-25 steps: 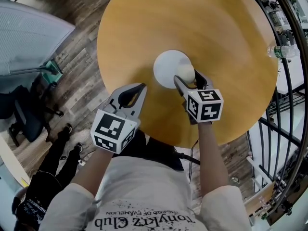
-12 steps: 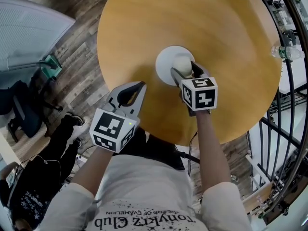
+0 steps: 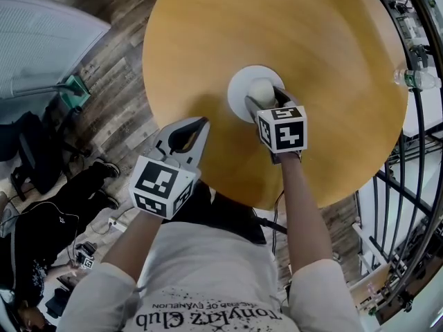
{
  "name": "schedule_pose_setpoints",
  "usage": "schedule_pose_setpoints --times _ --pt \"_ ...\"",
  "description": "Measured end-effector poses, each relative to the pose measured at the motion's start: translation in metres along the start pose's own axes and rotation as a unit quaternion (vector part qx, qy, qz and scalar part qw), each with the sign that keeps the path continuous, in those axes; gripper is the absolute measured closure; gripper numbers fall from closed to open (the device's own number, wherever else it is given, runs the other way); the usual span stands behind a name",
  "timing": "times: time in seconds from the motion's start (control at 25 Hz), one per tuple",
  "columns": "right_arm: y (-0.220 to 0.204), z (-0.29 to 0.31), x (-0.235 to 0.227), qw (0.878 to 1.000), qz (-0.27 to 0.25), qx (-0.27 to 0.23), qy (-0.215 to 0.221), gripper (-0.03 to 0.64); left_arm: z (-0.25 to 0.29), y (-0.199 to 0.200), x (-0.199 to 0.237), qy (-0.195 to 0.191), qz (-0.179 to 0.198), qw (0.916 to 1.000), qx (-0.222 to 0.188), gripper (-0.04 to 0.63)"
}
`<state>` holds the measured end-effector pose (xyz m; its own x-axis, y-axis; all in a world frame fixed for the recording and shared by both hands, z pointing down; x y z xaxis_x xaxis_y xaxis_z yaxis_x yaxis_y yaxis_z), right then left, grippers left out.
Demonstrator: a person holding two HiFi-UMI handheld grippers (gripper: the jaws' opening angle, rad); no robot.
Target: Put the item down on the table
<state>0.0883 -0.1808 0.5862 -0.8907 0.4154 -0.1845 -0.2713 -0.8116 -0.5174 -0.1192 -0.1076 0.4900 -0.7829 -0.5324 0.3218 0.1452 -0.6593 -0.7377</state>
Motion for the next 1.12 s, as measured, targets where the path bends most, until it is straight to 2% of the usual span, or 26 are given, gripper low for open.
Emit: schedule_pose_setpoints --times 0.56,1.12 --pt "0.004 0.004 0.005 0.998 -0.055 0.028 -0.029 0.295 0.000 0.001 -0.002 0.004 -0.001 1.0000 0.000 0.571" --pt "0.008 -0.005 0.003 0.999 -0.044 0.010 -0.011 0.290 -0.007 0.002 -0.008 0.012 0.006 0.9999 -0.004 0.571"
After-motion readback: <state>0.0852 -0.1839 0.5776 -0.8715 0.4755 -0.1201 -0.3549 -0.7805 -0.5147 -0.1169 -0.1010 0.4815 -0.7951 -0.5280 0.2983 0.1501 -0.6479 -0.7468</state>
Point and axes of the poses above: the fingertips, and each gripper's own axes: z forward along the fingers, x to its left, y out of its top, the point moved 9 cm from there along -z, backward along the fingers, and after that the axes turned 2 degrees about z, right-handed, at the moved point
